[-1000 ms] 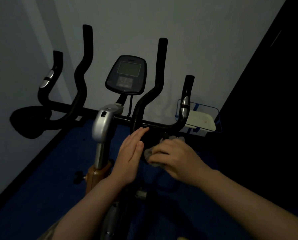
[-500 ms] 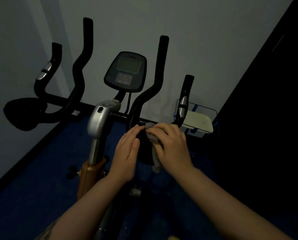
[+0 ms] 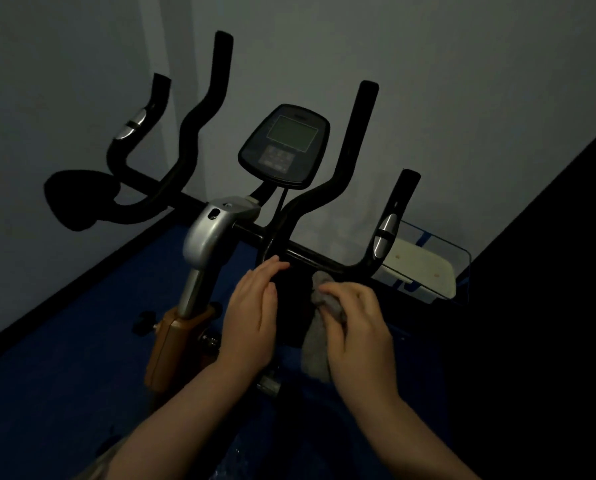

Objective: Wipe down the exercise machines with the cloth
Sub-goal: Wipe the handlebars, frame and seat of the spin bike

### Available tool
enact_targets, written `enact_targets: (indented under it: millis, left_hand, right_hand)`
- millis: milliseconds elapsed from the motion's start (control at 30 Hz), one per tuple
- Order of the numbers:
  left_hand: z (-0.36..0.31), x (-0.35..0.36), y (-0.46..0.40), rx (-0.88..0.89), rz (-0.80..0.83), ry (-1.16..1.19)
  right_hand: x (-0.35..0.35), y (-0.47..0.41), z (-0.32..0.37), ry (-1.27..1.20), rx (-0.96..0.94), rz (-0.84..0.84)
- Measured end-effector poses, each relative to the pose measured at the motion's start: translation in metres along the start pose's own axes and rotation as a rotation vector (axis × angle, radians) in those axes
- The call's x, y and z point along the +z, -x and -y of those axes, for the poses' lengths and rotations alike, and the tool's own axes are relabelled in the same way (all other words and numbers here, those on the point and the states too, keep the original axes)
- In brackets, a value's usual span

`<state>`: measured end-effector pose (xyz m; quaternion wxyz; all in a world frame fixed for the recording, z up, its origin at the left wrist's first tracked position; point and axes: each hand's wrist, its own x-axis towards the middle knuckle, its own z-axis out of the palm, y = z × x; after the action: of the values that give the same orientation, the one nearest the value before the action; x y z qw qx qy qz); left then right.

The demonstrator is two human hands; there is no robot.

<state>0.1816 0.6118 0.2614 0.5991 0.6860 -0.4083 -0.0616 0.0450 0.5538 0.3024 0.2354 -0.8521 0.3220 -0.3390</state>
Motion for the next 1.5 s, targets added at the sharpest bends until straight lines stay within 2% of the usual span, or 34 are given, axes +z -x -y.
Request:
enact_targets:
  millis: [200, 333, 433, 500, 567, 633, 800, 967, 1067, 1300, 1500]
  left_hand:
    - [-0.01, 0.013, -0.001, -0.003, -0.215, -0.06]
    - [-0.04, 0.028, -0.004, 0.098, -0.417, -0.21]
    - [-0.063, 0.049, -0.014, 0.124, -0.404, -0.245]
    - [-0.068, 0.061, -0.02, 0.078, -0.386, -0.252]
    - [-0.064, 0.069, -0.023, 0.019, -0.375, -0.32]
    - [-0.057, 0.071, -0.023, -0.011, -0.372, -0.404]
    - [-0.056, 0.072, -0.022, -0.083, -0.419, -0.503]
    - [-0.056, 0.066, -0.018, -0.188, -0.429, -0.572]
    - [-0.053, 0.062, -0.016, -0.169, -0.438, -0.575]
    - [-0.053, 0.062, -0.012, -0.093, -0.54, -0.412]
    - [-0.05, 0.061, -0.01, -0.065, -0.528, -0.363]
  right_hand:
    - [-0.038, -0.022, -0.016, -0.234, -0.043, 0.157]
    - [-0.072, -0.066, -0.043, -0.287, -0.085, -0.008]
    - [-0.08, -0.097, -0.064, -0.122, -0.202, -0.042]
    - [-0.069, -0.113, -0.077, 0.045, -0.35, 0.019]
    - [-0.056, -0.118, -0.093, 0.144, -0.527, 0.166]
    - [-0.054, -0.114, -0.104, 0.082, -0.612, 0.303]
    - [-0.041, -0.115, -0.095, 0.042, -0.759, 0.461]
    - [-0.032, -0.14, -0.064, 0.12, -0.606, 0.669]
    - [-0.039, -0.138, -0.064, 0.241, -0.577, 0.699]
    - [-0.004, -0.148, -0.036, 0.272, -0.424, 0.664]
    - [-0.007, -0.141, -0.043, 0.289, -0.323, 0.606]
